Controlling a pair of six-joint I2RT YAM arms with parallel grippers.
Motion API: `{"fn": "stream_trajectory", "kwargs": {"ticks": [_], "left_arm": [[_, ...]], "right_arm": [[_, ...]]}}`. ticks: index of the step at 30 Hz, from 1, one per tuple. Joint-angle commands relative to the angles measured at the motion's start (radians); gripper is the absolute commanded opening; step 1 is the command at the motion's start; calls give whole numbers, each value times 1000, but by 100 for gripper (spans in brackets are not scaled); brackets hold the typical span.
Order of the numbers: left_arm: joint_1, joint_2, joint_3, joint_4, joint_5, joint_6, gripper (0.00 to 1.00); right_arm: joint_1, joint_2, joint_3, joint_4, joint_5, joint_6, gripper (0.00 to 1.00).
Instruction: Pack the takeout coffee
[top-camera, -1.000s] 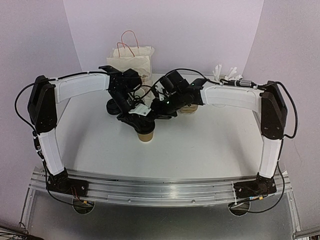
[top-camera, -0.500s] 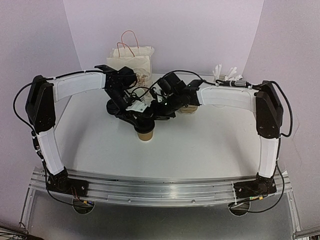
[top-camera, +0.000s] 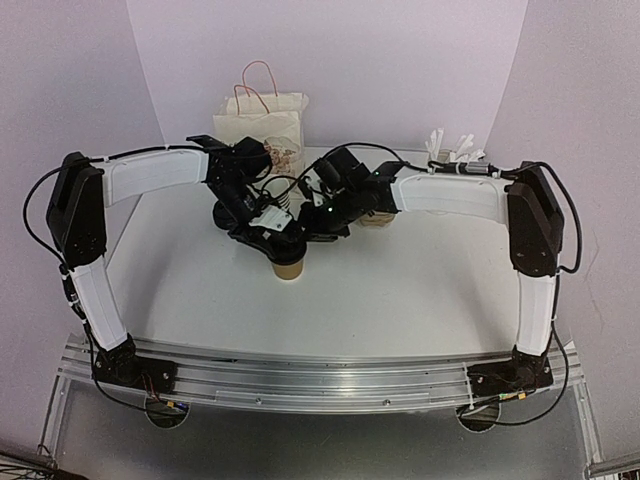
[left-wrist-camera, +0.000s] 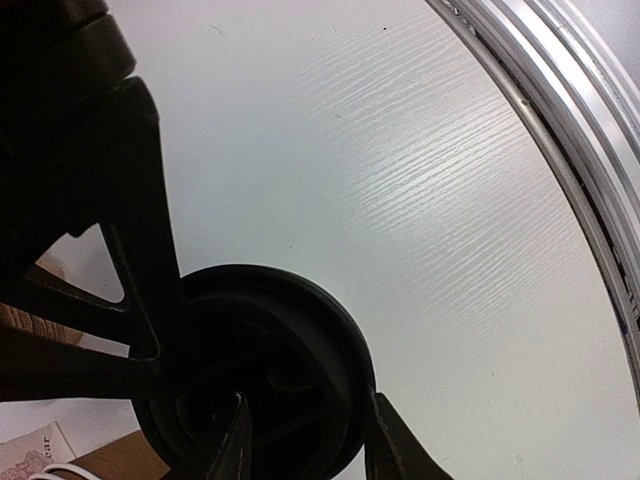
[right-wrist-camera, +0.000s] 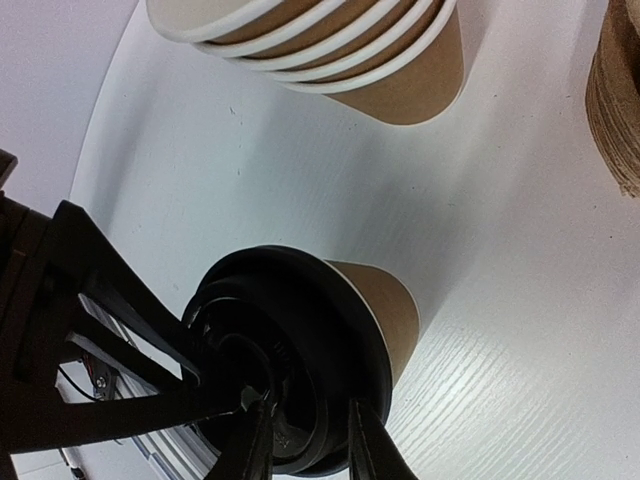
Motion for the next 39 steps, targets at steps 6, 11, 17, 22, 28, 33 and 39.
{"fn": "stream_trajectory", "kwargs": {"ticks": [6,11,17,22,28,33,39], "left_arm": [[24,-11,-27,17,-12,23,33],[35,37,-34,13,3,0,31],[47,51,-176,54,4,16,30],[56,72,-280,102,-11,8,29],[67,92,-299,132,5,6,27],[71,69,-256,106,19,3,29],[68,4,-116,74,101,-104,36]], "right_arm": [[4,41,-52,-20,28,22,24],[5,59,-88,-18,22,47,24],[4,77,-145,-18,15,66,23],[4,80,-182,-18,23,77,22],[4,83,-211,-21,24,83,22],[6,50,-165,-34,47,51,23],[11,33,-71,-34,40,-13,26]]}}
